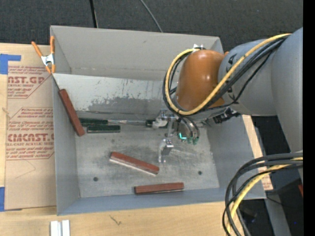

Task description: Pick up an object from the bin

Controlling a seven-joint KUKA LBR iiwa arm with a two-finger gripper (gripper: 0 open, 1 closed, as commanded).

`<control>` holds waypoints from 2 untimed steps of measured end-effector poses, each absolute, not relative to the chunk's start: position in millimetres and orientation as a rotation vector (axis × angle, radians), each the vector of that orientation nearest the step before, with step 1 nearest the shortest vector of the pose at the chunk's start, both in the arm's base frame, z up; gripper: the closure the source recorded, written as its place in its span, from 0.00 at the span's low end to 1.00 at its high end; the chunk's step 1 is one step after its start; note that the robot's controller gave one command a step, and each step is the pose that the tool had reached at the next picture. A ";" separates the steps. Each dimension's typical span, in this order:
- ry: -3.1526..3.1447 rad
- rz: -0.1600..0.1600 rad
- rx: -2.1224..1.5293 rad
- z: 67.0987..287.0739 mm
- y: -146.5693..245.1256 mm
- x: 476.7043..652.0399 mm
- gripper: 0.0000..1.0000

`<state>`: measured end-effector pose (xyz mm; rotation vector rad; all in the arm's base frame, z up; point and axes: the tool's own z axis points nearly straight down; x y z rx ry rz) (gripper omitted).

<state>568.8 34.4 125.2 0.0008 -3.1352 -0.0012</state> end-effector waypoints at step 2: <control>-3.155 -0.007 -0.090 76.6 100.4 539.8 1.00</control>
Offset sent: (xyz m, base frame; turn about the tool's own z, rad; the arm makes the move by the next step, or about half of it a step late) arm -0.0340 0.0638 -0.0550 0.0588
